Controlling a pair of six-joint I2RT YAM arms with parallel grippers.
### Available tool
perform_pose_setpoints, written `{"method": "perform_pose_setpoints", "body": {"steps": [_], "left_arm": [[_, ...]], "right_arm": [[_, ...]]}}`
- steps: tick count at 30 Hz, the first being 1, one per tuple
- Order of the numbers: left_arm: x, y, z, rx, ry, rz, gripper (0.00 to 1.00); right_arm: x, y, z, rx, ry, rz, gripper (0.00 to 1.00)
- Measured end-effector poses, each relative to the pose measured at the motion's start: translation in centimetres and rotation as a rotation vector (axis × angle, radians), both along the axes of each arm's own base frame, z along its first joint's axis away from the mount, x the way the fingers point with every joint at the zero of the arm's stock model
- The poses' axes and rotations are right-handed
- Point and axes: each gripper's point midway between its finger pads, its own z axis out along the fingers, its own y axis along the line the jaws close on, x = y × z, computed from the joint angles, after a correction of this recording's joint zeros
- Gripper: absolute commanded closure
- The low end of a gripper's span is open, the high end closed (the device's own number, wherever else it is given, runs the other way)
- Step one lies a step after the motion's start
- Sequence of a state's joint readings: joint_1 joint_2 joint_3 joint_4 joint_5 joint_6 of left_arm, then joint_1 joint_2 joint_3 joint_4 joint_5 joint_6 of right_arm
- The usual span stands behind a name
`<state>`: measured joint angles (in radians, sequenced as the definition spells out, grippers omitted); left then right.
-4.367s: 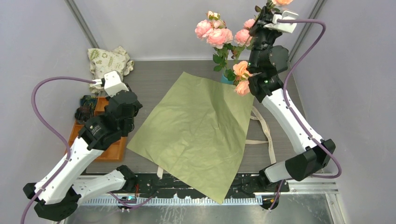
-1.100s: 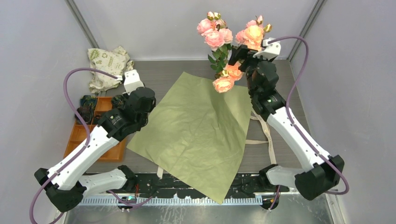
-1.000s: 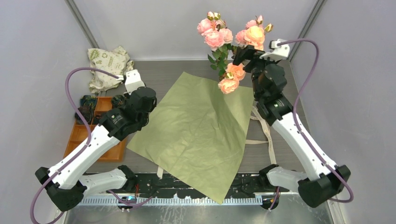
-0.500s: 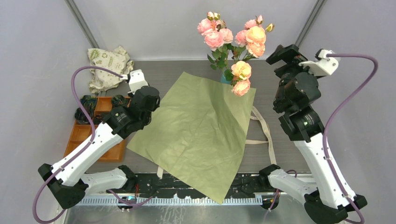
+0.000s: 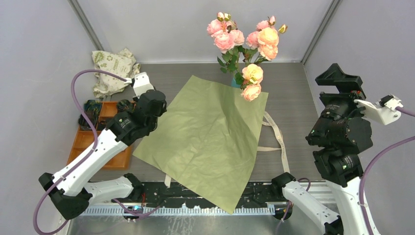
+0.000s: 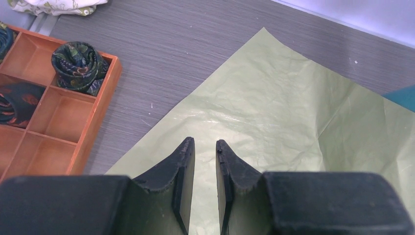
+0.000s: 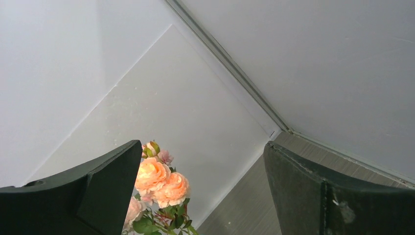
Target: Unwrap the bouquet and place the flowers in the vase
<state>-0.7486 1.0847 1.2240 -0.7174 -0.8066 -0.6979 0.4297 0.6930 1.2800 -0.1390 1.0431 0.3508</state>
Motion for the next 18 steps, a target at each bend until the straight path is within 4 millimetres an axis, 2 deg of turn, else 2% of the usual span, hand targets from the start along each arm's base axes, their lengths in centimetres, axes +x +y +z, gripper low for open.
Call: {"method": "perform_pose_setpoints", "body": {"steps": [18], "left_arm": [[-0.30, -0.04, 0.27, -0.024, -0.004, -0.008, 0.76]], "right_arm": [[0.71, 0.10, -0.31, 0.007, 0.039, -0.018, 0.01]]}}
